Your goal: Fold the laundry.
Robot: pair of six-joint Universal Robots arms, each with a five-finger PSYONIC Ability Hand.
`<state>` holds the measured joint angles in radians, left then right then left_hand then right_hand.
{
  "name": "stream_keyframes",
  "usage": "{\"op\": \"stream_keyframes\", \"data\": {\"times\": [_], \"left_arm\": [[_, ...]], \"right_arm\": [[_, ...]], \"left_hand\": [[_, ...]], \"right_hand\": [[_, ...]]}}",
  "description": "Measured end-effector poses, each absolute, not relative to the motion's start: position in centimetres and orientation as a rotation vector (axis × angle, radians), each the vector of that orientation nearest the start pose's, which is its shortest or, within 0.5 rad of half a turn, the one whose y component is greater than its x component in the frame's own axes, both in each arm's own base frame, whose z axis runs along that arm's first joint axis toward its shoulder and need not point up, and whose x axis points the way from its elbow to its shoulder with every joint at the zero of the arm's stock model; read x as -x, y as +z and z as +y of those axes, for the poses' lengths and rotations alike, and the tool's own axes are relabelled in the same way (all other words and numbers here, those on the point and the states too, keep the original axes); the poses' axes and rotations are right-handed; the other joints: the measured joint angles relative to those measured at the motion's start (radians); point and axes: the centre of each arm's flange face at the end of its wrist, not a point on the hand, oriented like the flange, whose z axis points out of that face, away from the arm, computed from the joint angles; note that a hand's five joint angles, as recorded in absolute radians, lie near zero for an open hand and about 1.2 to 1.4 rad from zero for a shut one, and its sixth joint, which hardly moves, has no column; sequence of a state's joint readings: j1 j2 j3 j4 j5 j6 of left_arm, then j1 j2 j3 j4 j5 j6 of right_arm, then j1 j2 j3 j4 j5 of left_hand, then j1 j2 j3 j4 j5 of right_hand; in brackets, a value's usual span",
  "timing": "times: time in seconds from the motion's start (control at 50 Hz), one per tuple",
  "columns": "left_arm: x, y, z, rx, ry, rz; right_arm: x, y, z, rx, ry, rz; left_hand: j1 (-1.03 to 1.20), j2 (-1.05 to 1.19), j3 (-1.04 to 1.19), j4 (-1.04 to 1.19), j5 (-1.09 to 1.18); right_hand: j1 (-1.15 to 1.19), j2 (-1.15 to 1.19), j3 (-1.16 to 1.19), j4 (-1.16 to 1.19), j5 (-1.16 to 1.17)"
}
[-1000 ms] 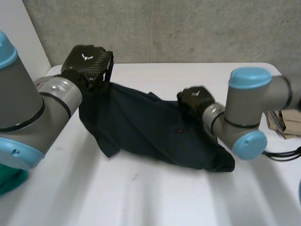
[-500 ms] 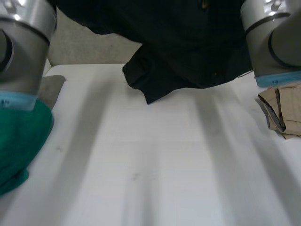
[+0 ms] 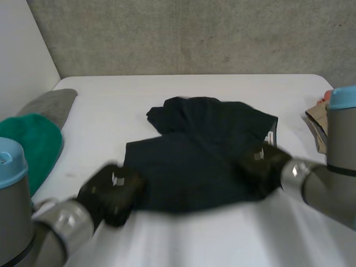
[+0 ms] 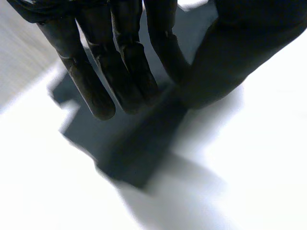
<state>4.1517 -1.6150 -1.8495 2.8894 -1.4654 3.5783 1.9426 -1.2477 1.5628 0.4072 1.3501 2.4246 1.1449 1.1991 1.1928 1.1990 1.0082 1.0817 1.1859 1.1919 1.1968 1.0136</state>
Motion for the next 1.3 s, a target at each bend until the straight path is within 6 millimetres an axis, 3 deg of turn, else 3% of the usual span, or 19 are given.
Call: {"op": "stream_keyframes", "data": {"times": [0.1, 0.16, 0.24, 0.3, 0.38, 0.44, 0.48, 0.56, 0.7, 0.82, 1.04, 1.08, 1.1, 1.14, 1.24, 1.3], "left_arm": [[23.5, 21.1, -9.6, -1.647, -1.176, 2.623], [24.0, 21.1, -9.8, -1.683, -1.147, 2.625], [25.3, 20.7, -12.2, -1.645, -1.258, 2.560], [27.0, 20.5, -16.3, -1.509, -1.453, 2.435], [28.8, 20.8, -20.3, -1.362, -1.635, 2.314], [29.6, 21.0, -21.7, -1.319, -1.688, 2.278], [29.8, 21.1, -22.1, -1.305, -1.692, 2.281], [29.5, 21.3, -21.6, -1.271, -1.668, 2.340], [28.0, 21.8, -19.5, -1.165, -1.622, 2.504], [26.9, 20.9, -17.3, -1.129, -1.542, 2.639], [28.1, 17.0, -17.8, -1.202, -1.428, 2.675], [28.4, 16.4, -18.2, -1.204, -1.415, 2.673], [28.6, 16.1, -18.4, -1.202, -1.414, 2.671], [28.9, 15.8, -19.0, -1.189, -1.427, 2.656], [29.4, 17.2, -20.2, -1.137, -1.510, 2.596], [29.1, 21.4, -20.3, -1.082, -1.640, 2.507]], "right_arm": [[-23.0, 18.7, -17.4, 1.854, -1.004, 2.266], [-23.1, 17.8, -17.3, 1.889, -0.994, 2.248], [-23.8, 16.5, -18.9, 1.829, -1.052, 2.294], [-24.7, 16.0, -21.2, 1.707, -1.162, 2.368], [-25.7, 16.3, -23.8, 1.578, -1.323, 2.406], [-26.0, 16.8, -25.0, 1.514, -1.417, 2.404], [-26.2, 17.2, -25.6, 1.476, -1.474, 2.396], [-26.3, 17.5, -26.1, 1.429, -1.527, 2.386], [-25.9, 17.6, -26.3, 1.385, -1.553, 2.379], [-25.5, 18.0, -26.6, 1.342, -1.611, 2.359], [-25.2, 18.7, -26.3, 1.331, -1.633, 2.351], [-25.1, 18.7, -26.1, 1.330, -1.632, 2.349], [-25.1, 18.8, -26.1, 1.330, -1.631, 2.348], [-25.1, 18.9, -25.9, 1.332, -1.634, 2.340], [-25.1, 20.4, -25.7, 1.332, -1.685, 2.304], [-25.1, 23.5, -25.6, 1.316, -1.804, 2.238]], "left_hand": [[0.000, 0.000, 0.000, 0.001, 0.005], [0.000, 0.000, 0.000, 0.003, 0.005], [0.000, 0.000, 0.000, 0.003, 0.005], [0.000, 0.000, 0.000, 0.003, 0.005], [0.000, 0.000, 0.000, 0.003, 0.005], [-0.024, -0.049, -0.035, -0.037, -0.026], [-0.506, -0.497, -0.488, -0.500, -0.479], [-0.655, -0.687, -0.679, -0.697, -0.680], [-0.655, -0.699, -0.684, -0.707, -0.692], [-0.655, -0.703, -0.686, -0.708, -0.698], [-0.605, -0.658, -0.657, -0.665, -0.647], [-0.498, -0.559, -0.551, -0.556, -0.540], [-0.215, -0.307, -0.322, -0.325, -0.313], [0.010, -0.083, -0.091, -0.091, -0.083], [0.021, -0.005, -0.005, -0.004, -0.025], [0.021, -0.005, -0.005, -0.001, -0.025]], "right_hand": [[0.019, 0.000, 0.005, 0.000, 0.002], [0.019, 0.000, 0.005, 0.000, 0.002], [0.019, 0.000, 0.005, 0.000, 0.003], [0.019, 0.000, 0.005, 0.000, 0.002], [0.019, 0.000, 0.005, 0.000, 0.002], [0.019, 0.000, 0.005, 0.000, 0.002], [0.019, 0.000, 0.005, 0.000, 0.003], [0.019, 0.000, 0.005, 0.000, 0.002], [0.019, 0.000, 0.005, 0.000, 0.002], [0.019, 0.000, 0.005, 0.000, 0.002], [0.019, 0.000, 0.005, 0.000, 0.002], [0.019, 0.000, 0.005, 0.000, 0.003], [0.019, 0.000, 0.005, 0.000, 0.002], [0.019, 0.000, 0.005, 0.000, 0.002], [0.019, 0.000, 0.005, 0.000, 0.003], [0.019, 0.000, 0.005, 0.000, 0.002]]}}
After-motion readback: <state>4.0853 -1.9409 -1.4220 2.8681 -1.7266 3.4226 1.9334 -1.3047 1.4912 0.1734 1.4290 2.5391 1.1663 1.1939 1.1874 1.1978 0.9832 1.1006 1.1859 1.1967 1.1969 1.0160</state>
